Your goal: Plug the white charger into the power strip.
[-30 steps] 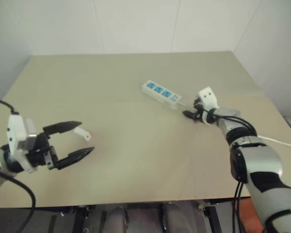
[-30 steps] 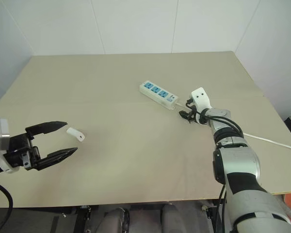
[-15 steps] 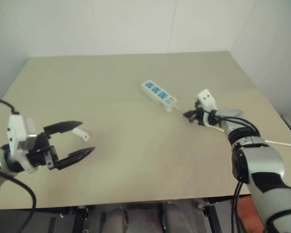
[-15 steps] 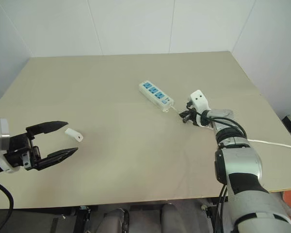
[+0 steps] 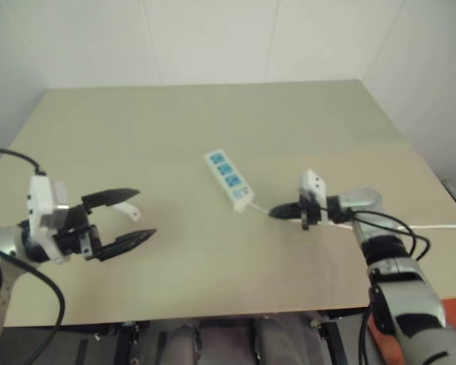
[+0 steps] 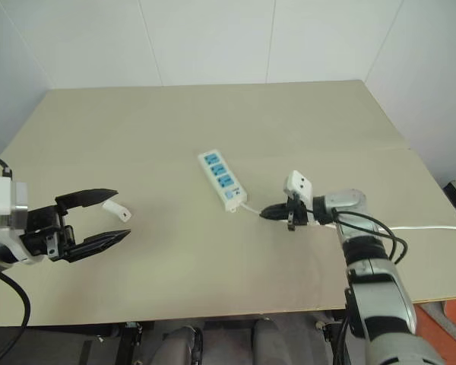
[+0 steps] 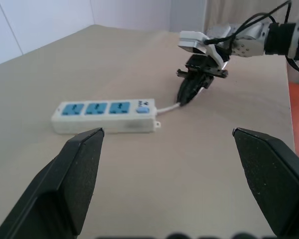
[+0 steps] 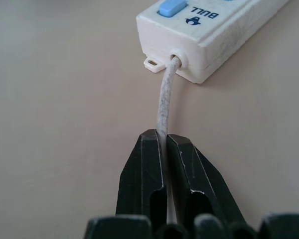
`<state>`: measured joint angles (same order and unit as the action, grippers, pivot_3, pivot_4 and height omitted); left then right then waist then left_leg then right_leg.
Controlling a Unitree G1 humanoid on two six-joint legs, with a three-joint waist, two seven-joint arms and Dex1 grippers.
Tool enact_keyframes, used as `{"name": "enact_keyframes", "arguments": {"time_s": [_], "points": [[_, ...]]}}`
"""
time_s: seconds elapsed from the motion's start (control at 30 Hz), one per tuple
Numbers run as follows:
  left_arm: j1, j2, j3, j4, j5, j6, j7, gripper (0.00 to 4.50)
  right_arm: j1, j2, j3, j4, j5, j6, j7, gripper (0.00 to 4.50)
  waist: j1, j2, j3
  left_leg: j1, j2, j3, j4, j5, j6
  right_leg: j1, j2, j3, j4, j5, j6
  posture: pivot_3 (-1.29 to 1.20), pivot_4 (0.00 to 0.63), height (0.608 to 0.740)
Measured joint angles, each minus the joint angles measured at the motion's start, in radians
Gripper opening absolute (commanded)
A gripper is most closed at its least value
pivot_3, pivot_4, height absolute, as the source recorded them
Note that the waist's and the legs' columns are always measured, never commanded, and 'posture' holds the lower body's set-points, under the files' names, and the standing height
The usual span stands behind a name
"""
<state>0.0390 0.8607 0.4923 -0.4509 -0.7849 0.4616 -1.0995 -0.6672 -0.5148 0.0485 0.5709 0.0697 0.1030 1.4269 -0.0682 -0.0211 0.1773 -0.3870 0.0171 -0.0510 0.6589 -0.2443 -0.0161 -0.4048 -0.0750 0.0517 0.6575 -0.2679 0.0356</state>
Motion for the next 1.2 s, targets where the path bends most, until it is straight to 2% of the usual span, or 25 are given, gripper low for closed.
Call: {"name": "enact_keyframes", "arguments": {"time_s": [0.13,0.23,0.5,0.63,0.67,0.77,0.9,1.03,1.2], "points": [[-0.012,0.002,-0.013,0.012,0.0,0.0,-0.008,4.5,0.09,-0.067,0.014,-0.144,0.034,0.045,0.026,0.01,0.003,0.0,0.0,0.001,0.0,0.0,0.0,0.0,0.0,0.0,0.0,0.0,0.0,0.0,0.0,0.0,0.15,0.74],[-0.029,0.007,-0.025,0.023,0.001,0.0,-0.013,4.5,0.103,-0.097,0.015,-0.152,0.034,0.054,0.016,0.01,0.003,0.0,0.0,0.001,0.0,0.0,0.001,0.0,0.0,0.001,0.0,0.0,0.001,0.0,0.0,0.0,0.15,0.74],[-0.046,0.012,-0.047,0.035,0.002,0.0,-0.027,4.5,0.119,-0.106,0.012,-0.168,0.039,0.05,-0.073,2.72,0.006,0.0,0.0,0.001,0.0,0.0,0.001,0.0,0.0,0.001,0.0,0.0,0.001,0.0,0.0,0.0,0.15,0.74],[-0.059,0.012,-0.06,0.039,0.002,0.0,-0.033,4.5,0.181,-0.146,-0.017,-0.241,0.11,0.089,-0.077,4.22,0.018,0.0,0.0,0.0,-0.001,0.0,0.001,0.0,0.0,0.001,0.0,0.0,0.0,0.0,0.0,0.0,0.15,0.74],[-0.064,0.012,-0.064,0.043,0.002,0.0,-0.034,4.5,0.198,-0.157,-0.036,-0.274,0.128,0.106,-0.082,4.47,0.023,0.0,0.0,0.0,-0.001,0.0,0.001,0.0,0.0,0.001,0.0,0.0,0.001,0.0,0.0,0.0,0.15,0.74],[-0.073,0.012,-0.073,0.052,0.002,0.0,-0.038,4.5,0.263,-0.181,-0.109,-0.39,0.204,0.165,-0.111,4.47,0.027,0.0,0.0,0.001,0.0,0.0,0.001,0.0,0.0,0.001,0.001,0.0,0.001,0.0,0.0,0.0,0.15,0.74],[-0.08,0.012,-0.082,0.061,0.002,0.0,-0.049,4.5,0.351,-0.158,-0.187,-0.534,0.273,0.23,-0.23,4.47,0.027,-0.001,0.0,0.001,0.0,0.0,0.001,0.0,0.0,0.001,0.0,0.0,0.001,0.0,0.0,0.0,0.15,0.74],[-0.107,0.012,-0.095,0.08,0.003,0.0,-0.059,4.5,0.437,-0.006,-0.216,-0.7,0.321,0.275,-0.427,4.47,0.023,-0.001,0.0,0.001,0.001,-0.001,0.001,0.0,0.0,0.001,0.002,0.0,0.002,0.0,0.0,0.0,0.15,0.74],[-0.128,0.012,-0.114,0.095,0.004,0.0,-0.072,4.5,0.452,0.17,-0.152,-0.759,0.299,0.267,-0.634,4.47,0.024,-0.001,0.0,0.002,0.0,0.0,0.001,0.0,-0.001,0.001,0.001,0.001,0.003,0.0,0.0,0.0,0.15,0.74]]}}
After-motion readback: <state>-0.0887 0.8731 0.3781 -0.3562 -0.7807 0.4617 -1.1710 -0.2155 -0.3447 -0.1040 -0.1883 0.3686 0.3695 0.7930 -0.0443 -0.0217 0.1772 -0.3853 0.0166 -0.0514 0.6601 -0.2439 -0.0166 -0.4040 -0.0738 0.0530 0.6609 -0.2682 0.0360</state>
